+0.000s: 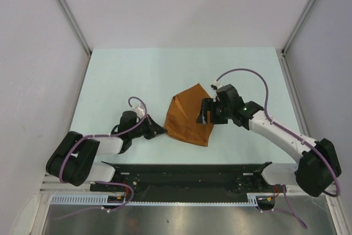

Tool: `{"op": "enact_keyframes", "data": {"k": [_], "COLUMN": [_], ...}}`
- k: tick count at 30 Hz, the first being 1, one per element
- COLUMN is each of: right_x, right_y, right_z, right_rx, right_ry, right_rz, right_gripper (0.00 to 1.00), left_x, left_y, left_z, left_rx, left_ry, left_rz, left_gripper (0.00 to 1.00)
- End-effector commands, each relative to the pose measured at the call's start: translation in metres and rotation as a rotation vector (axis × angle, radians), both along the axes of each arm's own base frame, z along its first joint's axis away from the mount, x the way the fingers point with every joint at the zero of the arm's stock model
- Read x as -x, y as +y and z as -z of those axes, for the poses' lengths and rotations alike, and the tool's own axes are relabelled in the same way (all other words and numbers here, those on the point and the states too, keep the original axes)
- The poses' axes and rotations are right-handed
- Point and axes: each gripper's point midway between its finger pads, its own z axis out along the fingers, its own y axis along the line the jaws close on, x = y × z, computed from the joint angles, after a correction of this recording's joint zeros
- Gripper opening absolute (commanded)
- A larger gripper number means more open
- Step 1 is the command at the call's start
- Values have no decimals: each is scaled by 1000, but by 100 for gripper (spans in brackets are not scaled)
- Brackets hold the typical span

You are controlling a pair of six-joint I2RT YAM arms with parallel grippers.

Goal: Fold the napkin, place the utensils inside, and roll it up
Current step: Roll the napkin with the utensil

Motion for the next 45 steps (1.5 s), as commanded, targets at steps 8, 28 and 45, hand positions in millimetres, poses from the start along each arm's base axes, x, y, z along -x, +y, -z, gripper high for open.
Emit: {"op": "enact_keyframes", "data": {"k": [8, 28, 45], "right_x": [17, 20, 6], "right_y": [98, 159, 86], "right_z": [-6, 66, 91], "right_rx": [403, 672, 907], "right_ry": [-596, -811, -785], "right_rz": [-243, -334, -207], "right_gripper": [83, 81, 69], "left_x": [-4, -2, -9], "left_y": [-2, -2, 2], "left_z": [-7, -8, -13], "left_rx": [-27, -5, 4], "left_ry": [48, 72, 66], "left_rz": [3, 2, -14], "left_gripper": [0, 0, 0]}}
